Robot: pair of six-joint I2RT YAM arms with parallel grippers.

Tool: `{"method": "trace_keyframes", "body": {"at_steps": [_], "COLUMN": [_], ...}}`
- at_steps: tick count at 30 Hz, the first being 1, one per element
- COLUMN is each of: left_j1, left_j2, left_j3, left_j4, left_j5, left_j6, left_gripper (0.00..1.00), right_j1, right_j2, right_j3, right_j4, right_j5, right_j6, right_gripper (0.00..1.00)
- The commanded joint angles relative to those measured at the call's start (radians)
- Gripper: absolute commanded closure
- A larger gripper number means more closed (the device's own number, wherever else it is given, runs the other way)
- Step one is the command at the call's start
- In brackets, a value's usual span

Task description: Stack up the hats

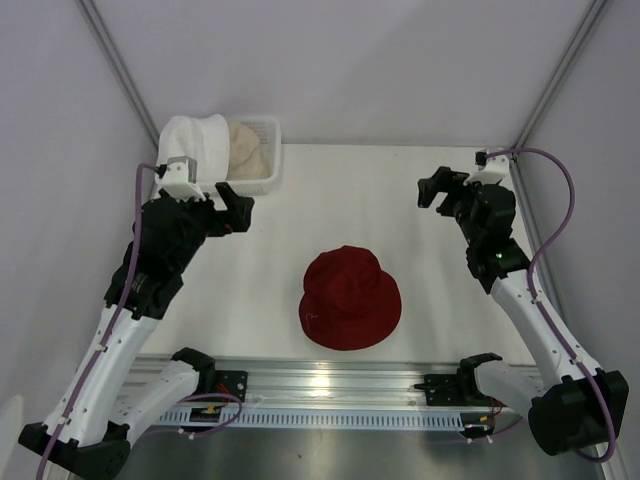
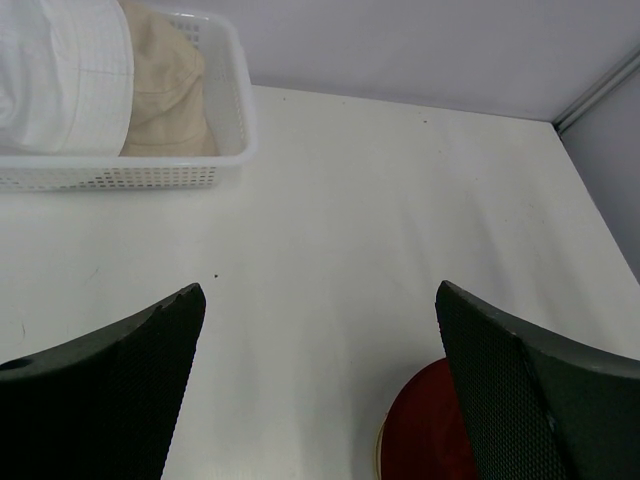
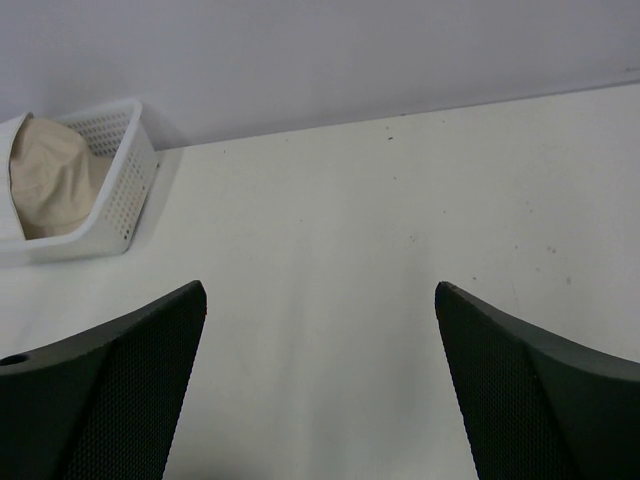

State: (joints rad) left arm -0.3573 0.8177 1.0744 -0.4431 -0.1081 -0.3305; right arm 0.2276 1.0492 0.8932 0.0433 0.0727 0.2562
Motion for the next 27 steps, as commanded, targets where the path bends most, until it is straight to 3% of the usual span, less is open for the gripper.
{"method": "trace_keyframes", "body": {"at_steps": [1,10,15,27], "left_j1": [0.009,0.009,0.009,0.009], "left_j2": [-0.018,-0.023,-0.023,-0.003], "left_j3": [-0.025,-0.037,-0.031,-0.034], "left_j4": [0.027,0.027,0.02,0.026], "left_j5": [0.019,0.044,0.021,0.033], "left_j6": [0.021,0.016,0.019,0.031], "left_gripper": [0.01,0.01,0.0,0.01], "right_j1": [-0.002,-0.001,-0.001,-0.001], "right_j2": [0.005,0.055,0.084,0.1], "right_j3": [0.033,-0.008,0.036,0.01], "right_j4": [0.07,0.165,0.124,0.211], "right_j5": [-0.024,-0.177,-0.149,-0.174], "right_j6": [-0.021,0.0,-0.037,-0.051], "right_gripper": [0.01,0.01,0.0,0.01]}}
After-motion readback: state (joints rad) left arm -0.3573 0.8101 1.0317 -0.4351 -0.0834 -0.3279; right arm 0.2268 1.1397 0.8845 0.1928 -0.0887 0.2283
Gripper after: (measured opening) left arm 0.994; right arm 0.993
